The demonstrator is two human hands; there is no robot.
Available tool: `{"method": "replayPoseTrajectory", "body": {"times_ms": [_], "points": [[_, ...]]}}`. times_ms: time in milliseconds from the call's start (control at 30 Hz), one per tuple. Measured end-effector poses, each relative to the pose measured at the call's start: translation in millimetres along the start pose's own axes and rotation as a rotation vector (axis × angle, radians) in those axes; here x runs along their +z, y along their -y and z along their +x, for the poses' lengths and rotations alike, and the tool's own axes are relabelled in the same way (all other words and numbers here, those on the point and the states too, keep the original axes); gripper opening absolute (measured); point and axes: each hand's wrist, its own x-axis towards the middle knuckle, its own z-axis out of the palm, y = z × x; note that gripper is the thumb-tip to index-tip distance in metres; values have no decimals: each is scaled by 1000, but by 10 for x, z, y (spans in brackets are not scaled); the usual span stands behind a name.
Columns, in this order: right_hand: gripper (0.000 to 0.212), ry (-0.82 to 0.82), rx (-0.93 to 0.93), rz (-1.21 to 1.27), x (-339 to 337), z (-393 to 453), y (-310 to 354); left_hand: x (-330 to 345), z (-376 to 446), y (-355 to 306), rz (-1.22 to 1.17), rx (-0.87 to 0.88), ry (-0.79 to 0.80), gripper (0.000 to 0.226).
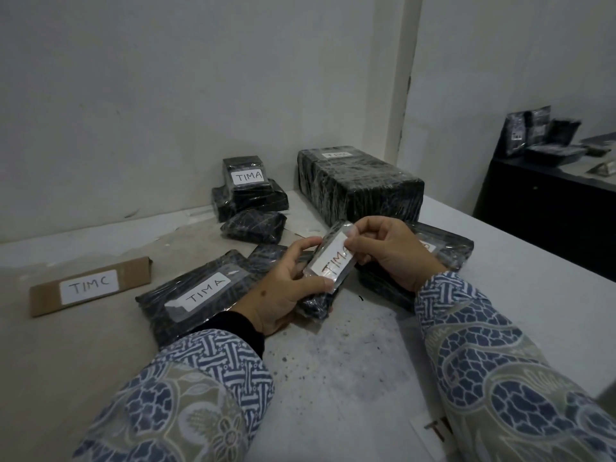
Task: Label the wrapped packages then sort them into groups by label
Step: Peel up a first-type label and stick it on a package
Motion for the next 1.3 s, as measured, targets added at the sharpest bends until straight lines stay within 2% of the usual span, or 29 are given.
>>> {"method": "replayPoseTrajectory", "body": {"times_ms": [233,500,800,1067,1300], "points": [[19,-15,-48,17,-2,-29,21,39,4,4,124,28,-27,69],[22,16,-48,30,32,-34,23,53,-1,4,68,48,-10,49],[19,22,-66,51,22,-48,42,39,-5,13,98,47,-10,56],[18,1,-70,-60,29,-16,-5,52,9,31,50,47,-30,41],[14,-104,-130,-337,64,-10,-10,56,12,30,74,39,-39,47]]}}
